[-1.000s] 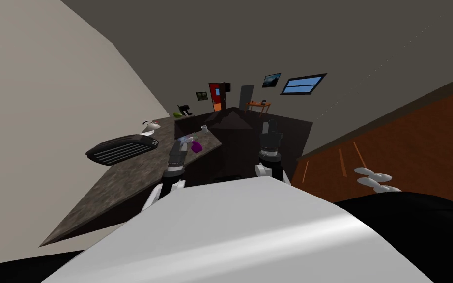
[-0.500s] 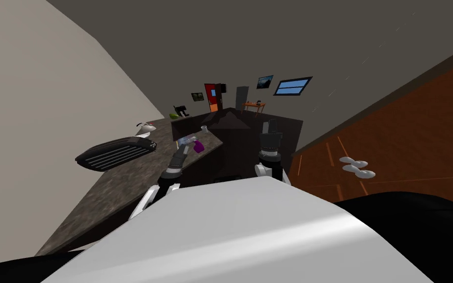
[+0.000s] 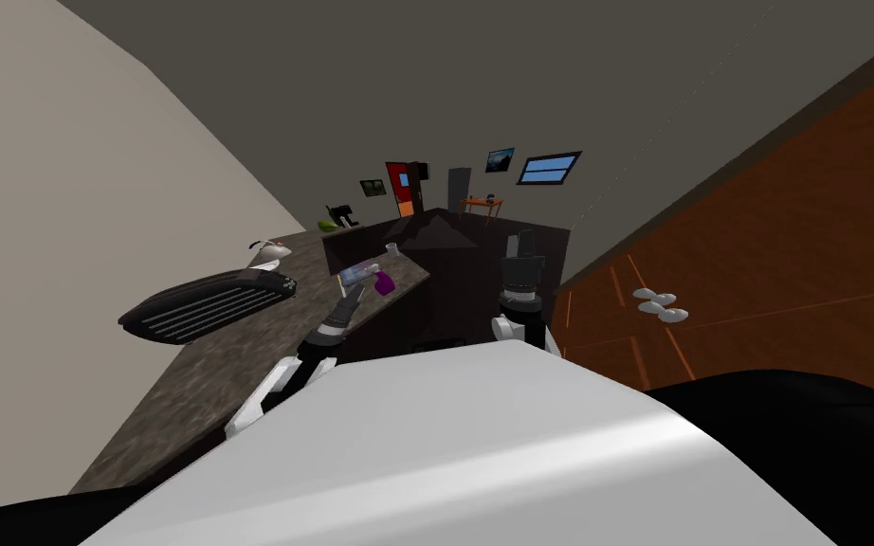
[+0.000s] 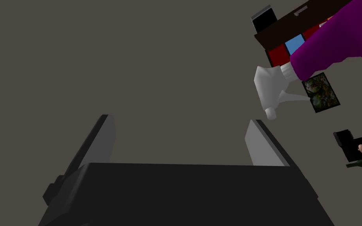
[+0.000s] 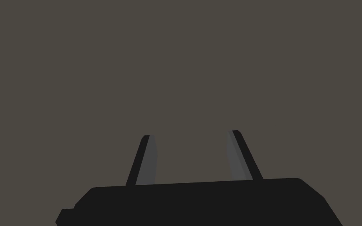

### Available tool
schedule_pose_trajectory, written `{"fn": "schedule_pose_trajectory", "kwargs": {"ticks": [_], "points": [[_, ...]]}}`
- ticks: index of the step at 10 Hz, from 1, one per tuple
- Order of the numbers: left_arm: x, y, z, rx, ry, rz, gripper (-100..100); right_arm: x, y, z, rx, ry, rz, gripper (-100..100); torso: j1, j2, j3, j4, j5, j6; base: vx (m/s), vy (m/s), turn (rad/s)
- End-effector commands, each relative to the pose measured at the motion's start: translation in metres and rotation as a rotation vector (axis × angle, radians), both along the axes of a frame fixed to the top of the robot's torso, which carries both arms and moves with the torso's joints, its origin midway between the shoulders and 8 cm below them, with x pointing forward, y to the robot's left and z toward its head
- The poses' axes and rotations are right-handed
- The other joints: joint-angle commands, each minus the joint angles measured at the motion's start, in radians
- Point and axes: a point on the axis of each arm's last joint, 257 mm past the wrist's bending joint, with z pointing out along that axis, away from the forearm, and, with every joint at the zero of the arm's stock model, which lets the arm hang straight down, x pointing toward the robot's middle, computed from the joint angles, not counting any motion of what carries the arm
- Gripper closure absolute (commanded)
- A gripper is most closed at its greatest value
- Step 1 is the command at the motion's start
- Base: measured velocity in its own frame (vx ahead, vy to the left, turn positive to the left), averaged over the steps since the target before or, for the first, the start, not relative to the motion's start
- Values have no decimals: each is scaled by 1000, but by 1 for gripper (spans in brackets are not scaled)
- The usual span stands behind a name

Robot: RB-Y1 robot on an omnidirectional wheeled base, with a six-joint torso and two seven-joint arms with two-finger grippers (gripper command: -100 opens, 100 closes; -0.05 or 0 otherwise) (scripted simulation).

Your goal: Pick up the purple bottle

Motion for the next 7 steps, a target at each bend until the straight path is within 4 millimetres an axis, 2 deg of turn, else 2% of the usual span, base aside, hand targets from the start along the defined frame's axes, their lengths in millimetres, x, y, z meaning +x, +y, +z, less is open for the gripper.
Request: {"fn": "schedule_pose_trajectory", "kwargs": {"ticks": [1, 7], "points": [[0, 4, -13, 76, 27, -13, -100, 0, 0, 0, 0, 0, 0, 0, 0, 0, 0, 0, 0, 0, -13, 71, -178], [1, 18, -45, 316, 89, -61, -100, 0, 0, 0, 0, 0, 0, 0, -1, -3, -1, -1, 0, 0, 5, 58, -105]]}}
